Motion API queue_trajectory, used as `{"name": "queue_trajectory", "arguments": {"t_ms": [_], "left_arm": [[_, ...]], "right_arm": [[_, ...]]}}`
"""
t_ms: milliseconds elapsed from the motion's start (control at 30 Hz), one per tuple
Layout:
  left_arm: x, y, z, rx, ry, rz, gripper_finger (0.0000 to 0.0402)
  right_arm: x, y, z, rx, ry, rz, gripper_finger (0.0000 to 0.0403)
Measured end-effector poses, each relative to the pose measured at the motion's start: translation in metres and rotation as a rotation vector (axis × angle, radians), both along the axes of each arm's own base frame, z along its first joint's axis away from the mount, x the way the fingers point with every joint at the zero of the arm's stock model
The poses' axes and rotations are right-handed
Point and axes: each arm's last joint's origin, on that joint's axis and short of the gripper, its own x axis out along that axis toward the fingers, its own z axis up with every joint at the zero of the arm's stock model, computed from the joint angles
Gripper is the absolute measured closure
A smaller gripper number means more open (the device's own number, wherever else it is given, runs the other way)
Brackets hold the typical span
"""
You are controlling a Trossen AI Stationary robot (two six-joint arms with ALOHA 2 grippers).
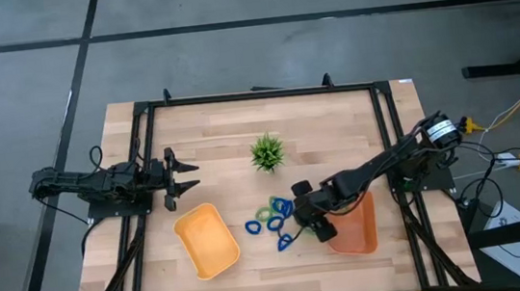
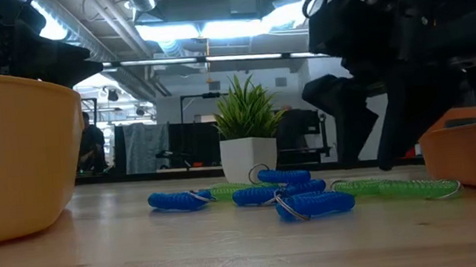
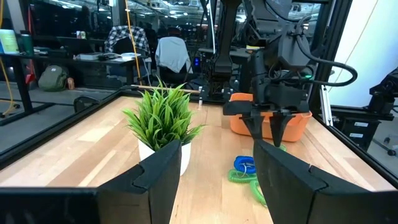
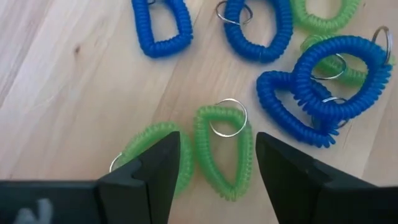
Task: Sort spring keychains
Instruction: Put the green spring keychain into the orange bin
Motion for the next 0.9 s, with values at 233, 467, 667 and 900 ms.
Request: {"name": "queue_trajectory", "arguments": {"t_ms": [233,467,667,900], "left_arm": [[0.000,0.000,0.000,0.000,0.000,0.000,0.0205],[0.000,0.000,0.000,0.000,0.000,0.000,0.0205],[0.000,0.000,0.000,0.000,0.000,0.000,0.0205],[0.000,0.000,0.000,0.000,0.000,0.000,0.0205]], "right_arm": [[0.002,-0.001,-0.004,0.032,0.019,-0.071,0.0195],[0.007,-0.001,0.000,0.099,0.022,-0.151,0.0195],[0.015,-0.003,-0.010,0.202,0.041,-0.183,0.0195],[0.021,-0.008,-0.015,0.202,0.024,-0.191,0.0195]]}}
